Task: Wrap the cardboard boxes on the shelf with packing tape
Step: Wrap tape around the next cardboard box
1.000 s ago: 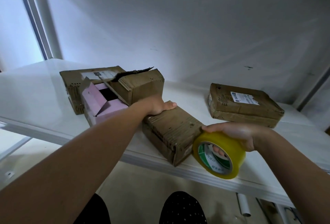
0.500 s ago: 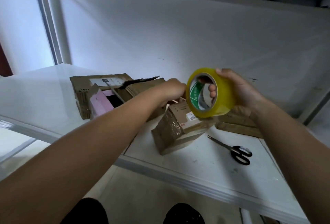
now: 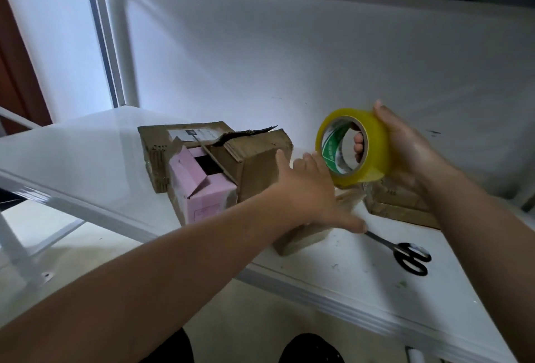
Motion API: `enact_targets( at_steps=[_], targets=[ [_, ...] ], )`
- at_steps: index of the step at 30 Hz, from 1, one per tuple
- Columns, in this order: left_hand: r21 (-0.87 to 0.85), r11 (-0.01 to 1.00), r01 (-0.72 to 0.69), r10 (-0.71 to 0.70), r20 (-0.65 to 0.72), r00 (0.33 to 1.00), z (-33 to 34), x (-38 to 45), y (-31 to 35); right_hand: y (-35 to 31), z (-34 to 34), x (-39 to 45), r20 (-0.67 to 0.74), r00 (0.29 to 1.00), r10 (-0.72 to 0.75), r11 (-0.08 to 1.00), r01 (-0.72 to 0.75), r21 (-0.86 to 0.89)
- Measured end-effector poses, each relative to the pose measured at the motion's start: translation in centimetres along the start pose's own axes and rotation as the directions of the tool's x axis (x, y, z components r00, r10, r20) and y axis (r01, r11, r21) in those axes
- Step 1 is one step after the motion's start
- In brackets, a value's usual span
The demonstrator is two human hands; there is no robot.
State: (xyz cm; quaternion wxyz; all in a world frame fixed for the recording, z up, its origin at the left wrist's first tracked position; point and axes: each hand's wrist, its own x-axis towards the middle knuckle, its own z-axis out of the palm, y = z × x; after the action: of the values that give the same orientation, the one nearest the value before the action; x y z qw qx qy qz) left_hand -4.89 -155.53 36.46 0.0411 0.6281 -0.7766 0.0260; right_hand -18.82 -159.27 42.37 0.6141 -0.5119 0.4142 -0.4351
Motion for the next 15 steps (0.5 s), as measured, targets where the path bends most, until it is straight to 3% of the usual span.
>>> enact_targets(
  at_steps=[6, 8, 10, 15],
  targets=[
    [-0.043, 0.985, 0.168, -0.171, -0.08, 0.982, 1.5, 1.0, -1.0, 0.3, 1.0, 0.1, 0.12, 0.992, -0.031, 0.99, 0.047, -0.136],
    [-0.031, 0.988, 0.154, -0.155, -0.038, 0.987, 1.3, 1.8, -2.0, -0.2, 1.2, 0.1, 0.06, 0.997, -0.05, 0.968, 0.064, -0.242],
    [-0.009, 0.989, 0.146, -0.146, -0.001, 0.989, 0.9, 2.4, -2.2, -1.0, 1.3, 0.2, -0.002, 1.0, -0.005, 0.946, 0.004, -0.323],
    [0.017, 0.983, 0.183, -0.183, 0.015, 0.983, 1.2, 3.5, -2.3, -2.5, 0.6, -0.4, 0.047, 0.983, 0.176, 0.872, -0.134, -0.47]
  ],
)
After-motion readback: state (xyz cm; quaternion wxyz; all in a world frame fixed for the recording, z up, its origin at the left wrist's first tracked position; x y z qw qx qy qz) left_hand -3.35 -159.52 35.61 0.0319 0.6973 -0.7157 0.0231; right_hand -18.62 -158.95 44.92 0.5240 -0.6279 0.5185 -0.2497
